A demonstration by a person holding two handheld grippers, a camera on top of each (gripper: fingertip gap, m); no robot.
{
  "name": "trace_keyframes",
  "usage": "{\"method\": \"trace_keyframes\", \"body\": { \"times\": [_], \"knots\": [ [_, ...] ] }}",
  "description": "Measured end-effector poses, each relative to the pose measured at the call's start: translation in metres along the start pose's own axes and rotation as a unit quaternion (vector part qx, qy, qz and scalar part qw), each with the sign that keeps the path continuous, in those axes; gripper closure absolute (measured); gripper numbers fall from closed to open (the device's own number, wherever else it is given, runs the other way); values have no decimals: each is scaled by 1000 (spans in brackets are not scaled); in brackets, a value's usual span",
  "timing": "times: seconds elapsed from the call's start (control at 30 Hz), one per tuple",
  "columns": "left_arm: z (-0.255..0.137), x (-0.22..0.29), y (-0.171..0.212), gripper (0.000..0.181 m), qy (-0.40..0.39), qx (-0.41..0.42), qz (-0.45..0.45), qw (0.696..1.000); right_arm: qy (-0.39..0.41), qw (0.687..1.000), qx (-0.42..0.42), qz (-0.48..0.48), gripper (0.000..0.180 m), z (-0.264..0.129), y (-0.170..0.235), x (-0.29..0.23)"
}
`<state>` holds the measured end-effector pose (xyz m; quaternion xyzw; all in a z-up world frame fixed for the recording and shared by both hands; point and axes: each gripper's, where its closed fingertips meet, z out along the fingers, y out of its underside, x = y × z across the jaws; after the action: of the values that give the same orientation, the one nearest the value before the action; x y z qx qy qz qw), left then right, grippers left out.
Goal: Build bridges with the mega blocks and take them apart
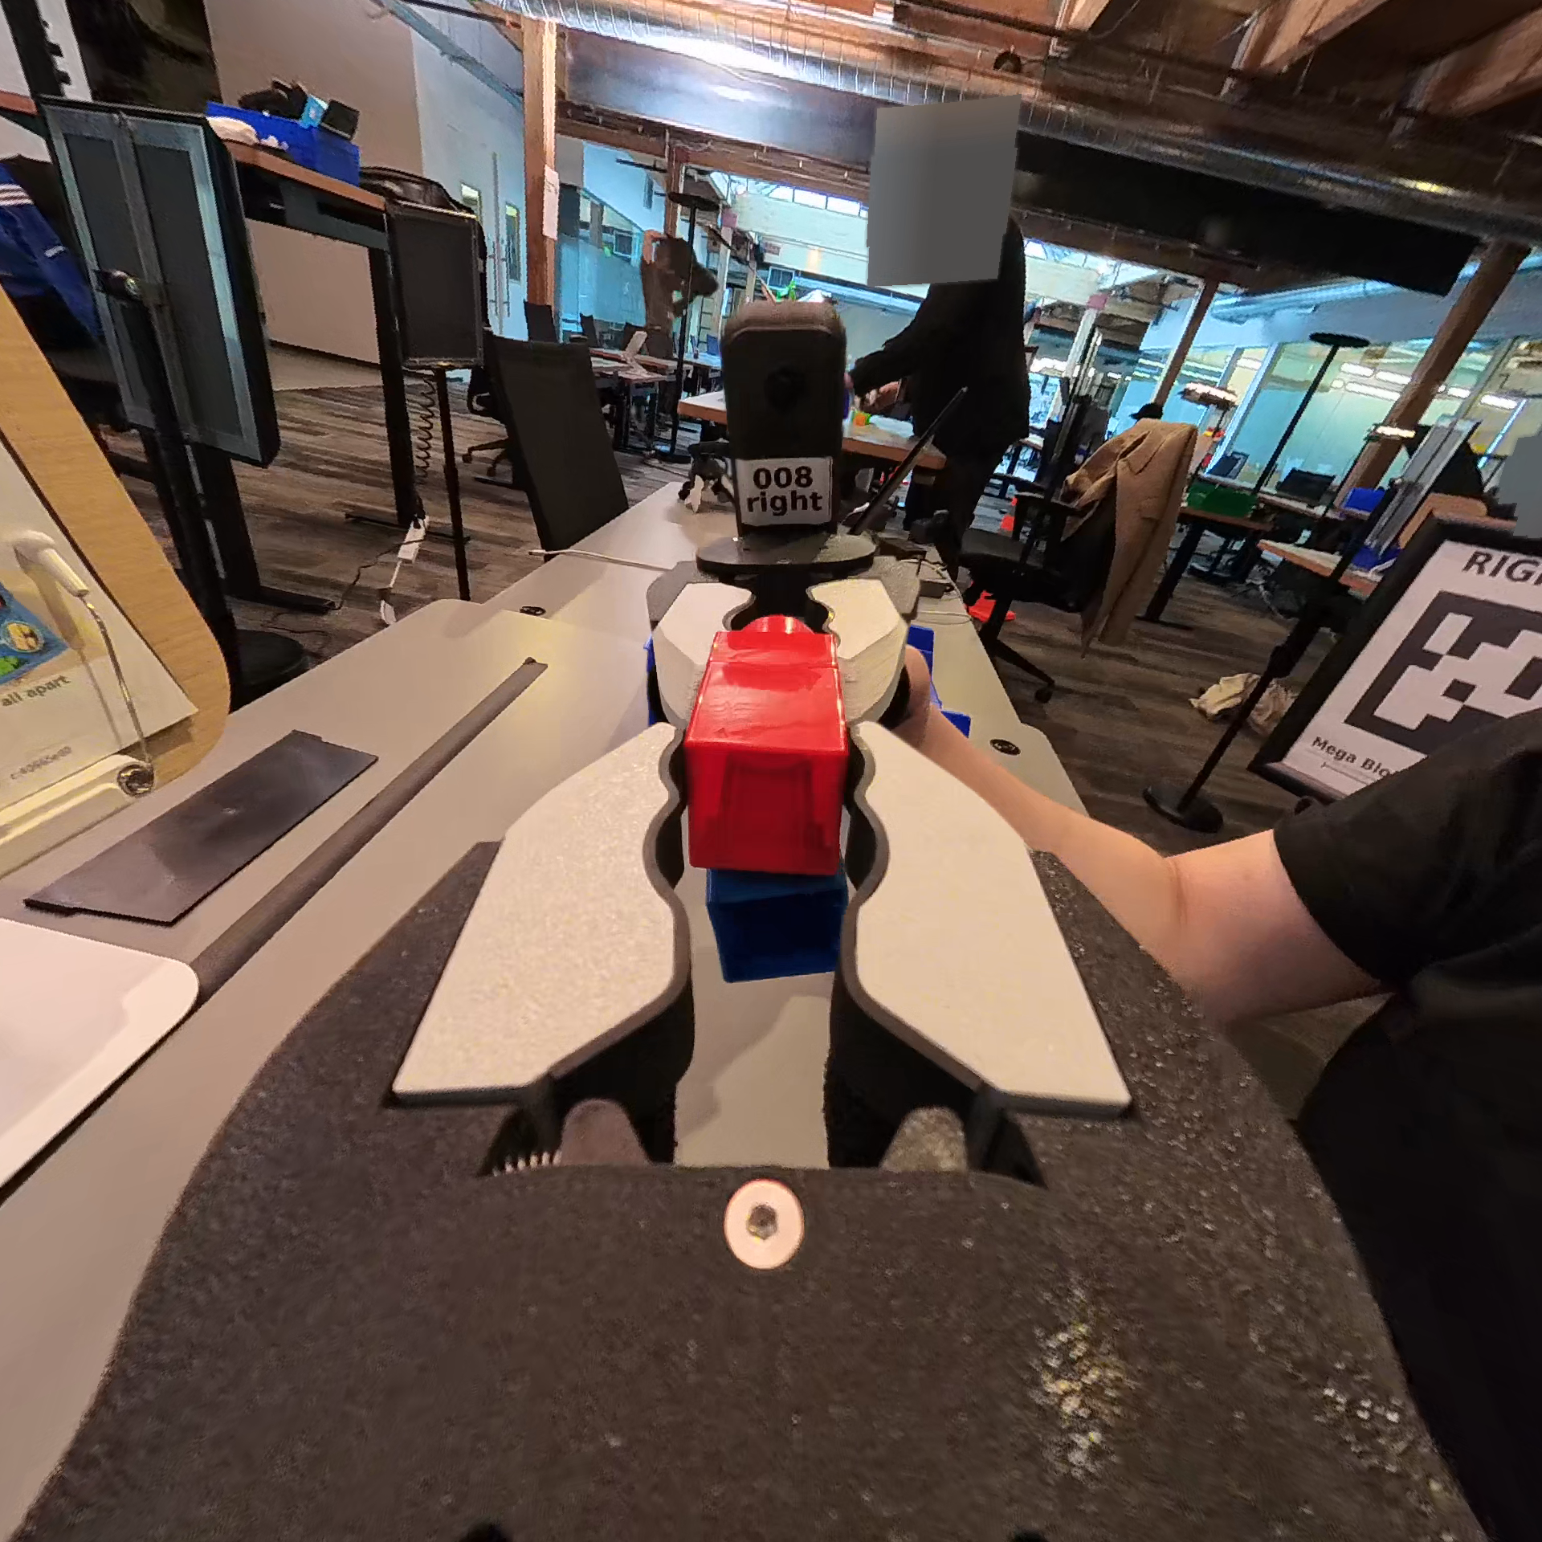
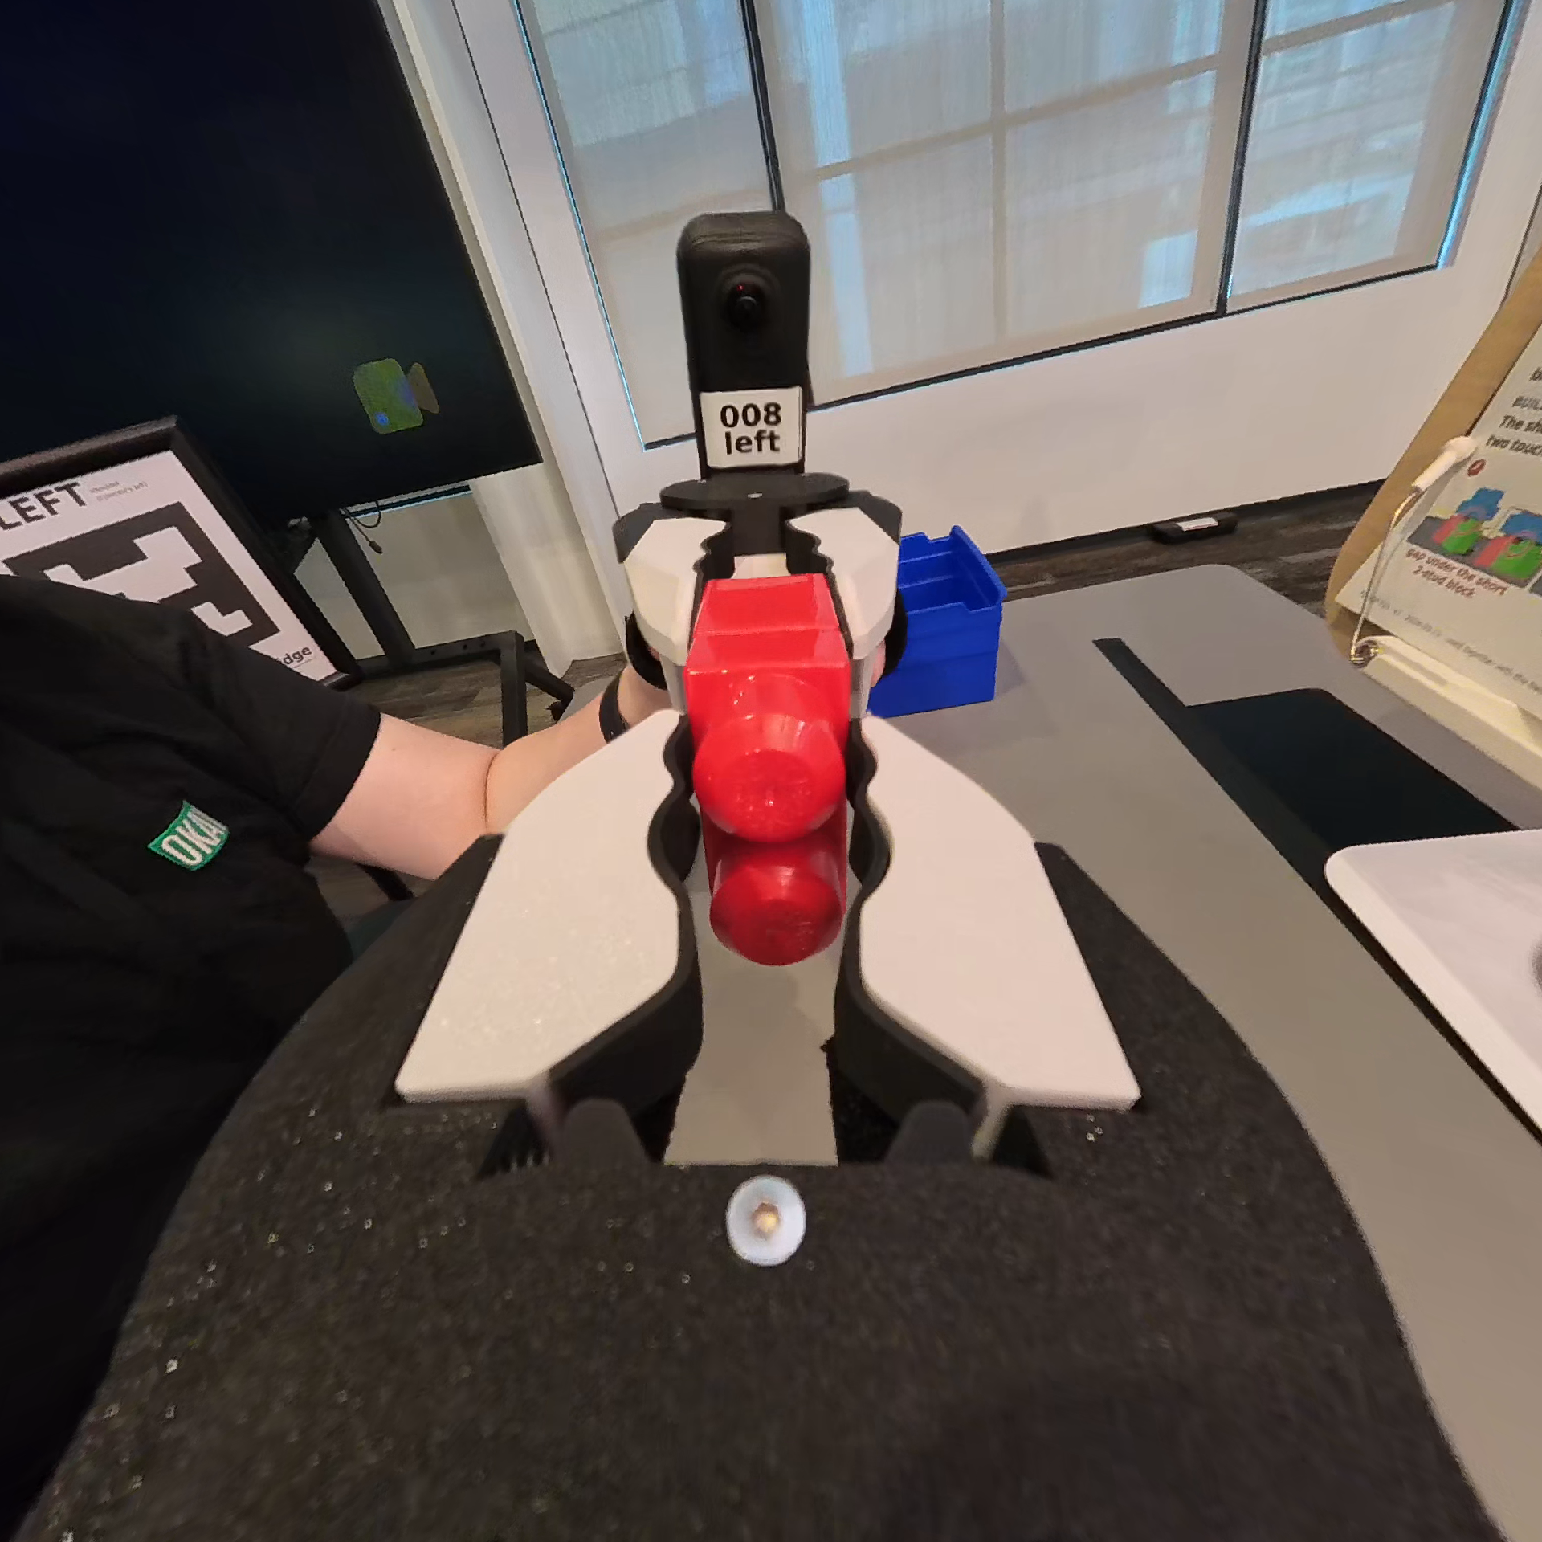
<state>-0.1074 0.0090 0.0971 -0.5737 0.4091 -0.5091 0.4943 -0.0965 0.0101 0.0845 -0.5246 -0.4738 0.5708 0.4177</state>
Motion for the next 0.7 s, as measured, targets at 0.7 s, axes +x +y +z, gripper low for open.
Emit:
{"method": "trace_keyframes", "body": {
  "times": [0.7],
  "knots": [
    [-15, -16, -15, 145, 17, 65, -93, 993, 7, 995, 41, 87, 146, 15, -7, 13]
  ]
}}
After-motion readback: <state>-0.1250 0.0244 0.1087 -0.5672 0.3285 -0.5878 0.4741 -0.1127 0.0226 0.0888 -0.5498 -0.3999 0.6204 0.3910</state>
